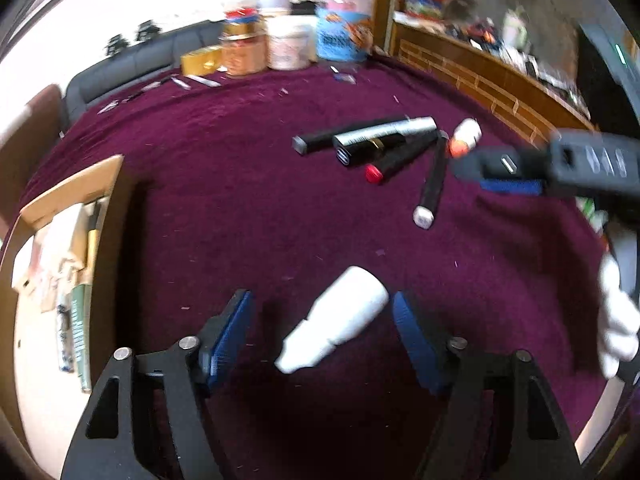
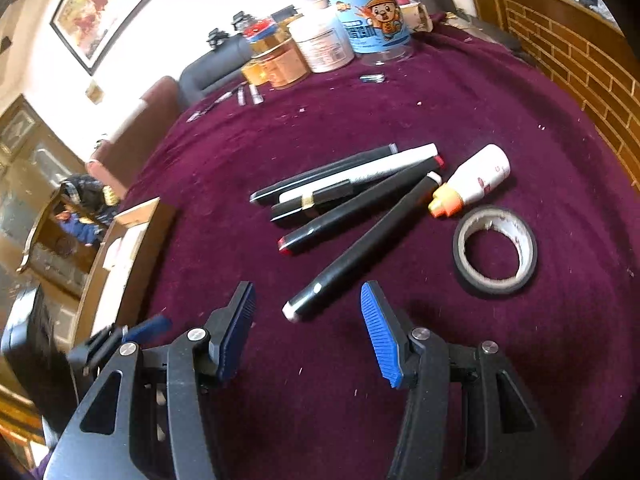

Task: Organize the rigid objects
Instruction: 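Grasp the white squeeze bottle with the left gripper, then carry the white bottle toward the tray with the left gripper while the right grasps a black marker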

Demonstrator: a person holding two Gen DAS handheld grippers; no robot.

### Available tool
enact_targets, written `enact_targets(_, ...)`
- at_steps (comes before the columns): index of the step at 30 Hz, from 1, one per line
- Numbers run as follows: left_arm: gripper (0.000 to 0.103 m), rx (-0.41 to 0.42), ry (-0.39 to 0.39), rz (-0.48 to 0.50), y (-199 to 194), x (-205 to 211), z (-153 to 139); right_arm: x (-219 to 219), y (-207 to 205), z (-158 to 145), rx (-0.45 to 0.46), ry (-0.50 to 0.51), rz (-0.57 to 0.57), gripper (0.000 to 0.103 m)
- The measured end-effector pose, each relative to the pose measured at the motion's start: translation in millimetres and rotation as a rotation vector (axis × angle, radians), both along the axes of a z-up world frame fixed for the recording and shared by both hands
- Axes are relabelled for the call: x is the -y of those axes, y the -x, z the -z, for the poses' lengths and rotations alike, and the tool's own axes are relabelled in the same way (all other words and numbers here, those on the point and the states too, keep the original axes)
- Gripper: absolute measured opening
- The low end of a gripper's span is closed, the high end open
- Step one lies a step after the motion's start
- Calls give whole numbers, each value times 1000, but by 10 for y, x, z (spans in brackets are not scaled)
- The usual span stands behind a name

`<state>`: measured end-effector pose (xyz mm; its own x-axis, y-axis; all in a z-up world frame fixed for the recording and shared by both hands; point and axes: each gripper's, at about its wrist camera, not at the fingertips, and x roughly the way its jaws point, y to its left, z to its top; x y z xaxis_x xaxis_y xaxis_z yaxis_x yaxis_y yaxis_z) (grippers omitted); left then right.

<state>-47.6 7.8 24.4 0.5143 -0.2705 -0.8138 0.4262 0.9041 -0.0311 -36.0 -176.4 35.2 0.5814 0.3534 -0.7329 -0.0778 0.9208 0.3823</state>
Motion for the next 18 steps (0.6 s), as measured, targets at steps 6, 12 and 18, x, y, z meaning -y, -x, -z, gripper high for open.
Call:
enact_targets(6, 21, -68, 85, -26, 14, -165, -13, -98, -277, 108, -33, 125, 105, 53)
enact_targets(12, 21, -110, 168, -59, 19, -309, -6, -84, -415, 233, -72, 132, 195, 53)
enact_targets(18, 21, -104, 186, -79, 0, -296, 17, -192, -418, 237, -46, 228, 251, 36)
